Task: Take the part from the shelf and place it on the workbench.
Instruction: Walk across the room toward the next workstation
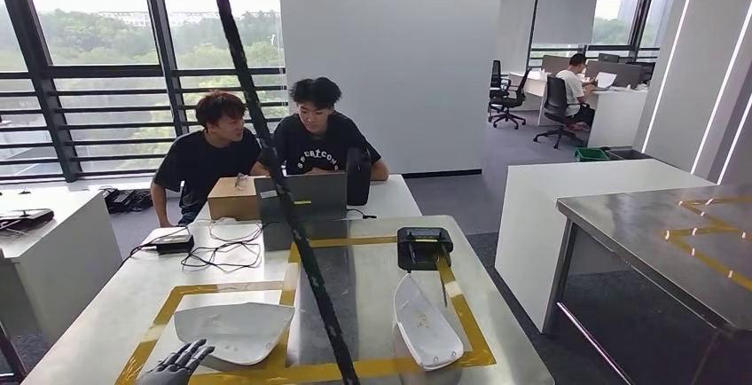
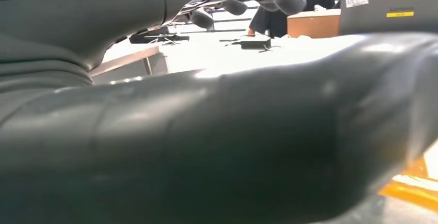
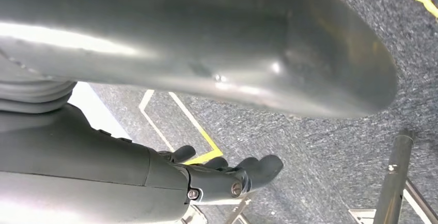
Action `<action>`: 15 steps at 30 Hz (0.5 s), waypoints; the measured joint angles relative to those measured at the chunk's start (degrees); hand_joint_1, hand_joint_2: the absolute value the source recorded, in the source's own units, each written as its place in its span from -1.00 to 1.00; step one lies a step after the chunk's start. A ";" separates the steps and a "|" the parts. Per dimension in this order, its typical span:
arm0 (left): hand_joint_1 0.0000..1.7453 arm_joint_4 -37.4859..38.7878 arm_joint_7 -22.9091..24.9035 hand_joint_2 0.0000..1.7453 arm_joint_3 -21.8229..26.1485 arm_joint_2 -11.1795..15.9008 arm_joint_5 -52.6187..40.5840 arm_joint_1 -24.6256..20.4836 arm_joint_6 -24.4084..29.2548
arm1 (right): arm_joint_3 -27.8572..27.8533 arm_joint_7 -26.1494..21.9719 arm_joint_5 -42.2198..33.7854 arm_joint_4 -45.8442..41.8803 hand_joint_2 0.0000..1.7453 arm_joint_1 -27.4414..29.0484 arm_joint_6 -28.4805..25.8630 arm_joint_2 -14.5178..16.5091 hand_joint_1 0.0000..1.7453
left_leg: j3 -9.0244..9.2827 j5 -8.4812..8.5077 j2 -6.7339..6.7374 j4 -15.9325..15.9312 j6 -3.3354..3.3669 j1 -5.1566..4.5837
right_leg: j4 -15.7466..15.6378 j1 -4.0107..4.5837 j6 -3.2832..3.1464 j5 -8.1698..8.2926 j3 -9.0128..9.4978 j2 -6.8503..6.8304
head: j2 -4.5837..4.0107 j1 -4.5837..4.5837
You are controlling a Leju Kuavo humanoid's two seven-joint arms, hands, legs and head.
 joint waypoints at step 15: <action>-1.00 0.25 0.07 -1.00 -0.26 -3.13 -0.77 -0.23 -1.02 | -0.69 -0.07 -1.57 0.00 -1.00 0.64 -0.80 -0.66 -1.00 | -7.82 8.79 0.52 -0.49 0.85 -1.23 | 0.77 2.63 -3.15 -9.89 9.12 -0.02 | -0.03 0.45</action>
